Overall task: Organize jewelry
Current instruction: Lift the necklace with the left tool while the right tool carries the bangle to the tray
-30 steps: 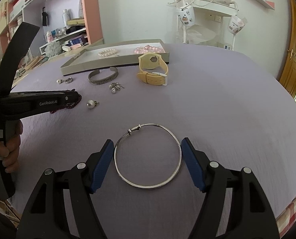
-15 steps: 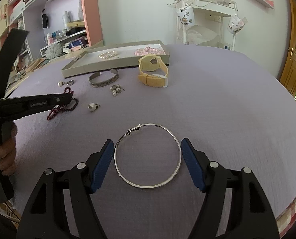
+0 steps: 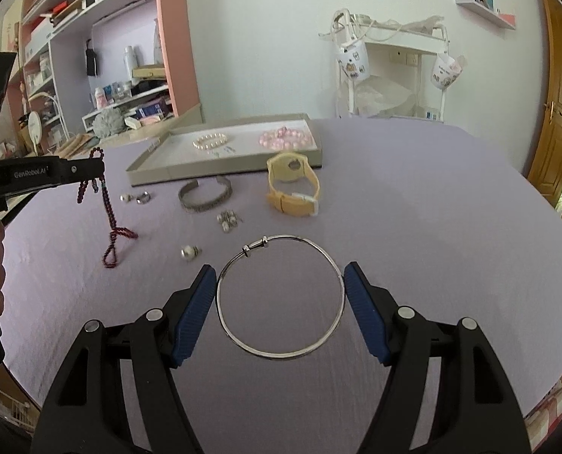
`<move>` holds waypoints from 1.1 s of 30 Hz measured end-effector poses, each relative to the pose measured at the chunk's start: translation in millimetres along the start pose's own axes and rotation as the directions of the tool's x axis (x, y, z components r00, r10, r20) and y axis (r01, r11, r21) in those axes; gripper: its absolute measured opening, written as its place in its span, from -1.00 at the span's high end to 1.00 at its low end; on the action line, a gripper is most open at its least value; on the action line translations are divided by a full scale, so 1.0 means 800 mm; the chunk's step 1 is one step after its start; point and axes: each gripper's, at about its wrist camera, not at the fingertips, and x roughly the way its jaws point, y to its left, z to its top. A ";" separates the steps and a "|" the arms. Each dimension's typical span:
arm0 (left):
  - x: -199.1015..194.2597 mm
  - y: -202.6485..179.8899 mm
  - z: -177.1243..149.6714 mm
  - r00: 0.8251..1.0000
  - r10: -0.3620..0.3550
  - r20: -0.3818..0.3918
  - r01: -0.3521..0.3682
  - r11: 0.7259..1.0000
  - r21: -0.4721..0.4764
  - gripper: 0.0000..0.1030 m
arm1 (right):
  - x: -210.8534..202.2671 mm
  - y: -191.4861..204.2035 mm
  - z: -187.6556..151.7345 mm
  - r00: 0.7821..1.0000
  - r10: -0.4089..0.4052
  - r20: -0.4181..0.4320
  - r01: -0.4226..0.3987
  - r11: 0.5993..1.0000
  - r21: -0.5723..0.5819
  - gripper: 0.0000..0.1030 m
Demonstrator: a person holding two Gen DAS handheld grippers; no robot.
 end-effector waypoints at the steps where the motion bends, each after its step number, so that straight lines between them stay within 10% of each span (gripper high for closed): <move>1: -0.003 0.000 0.005 1.000 -0.002 0.010 0.002 1.000 -0.001 0.82 | -0.001 0.001 0.003 1.000 0.001 0.006 -0.001 1.000 -0.002 -0.38; 33: 0.001 0.024 0.225 0.977 -0.058 0.205 0.056 0.998 0.015 0.82 | 0.058 0.005 0.176 0.987 0.004 0.159 0.001 0.999 -0.033 -0.38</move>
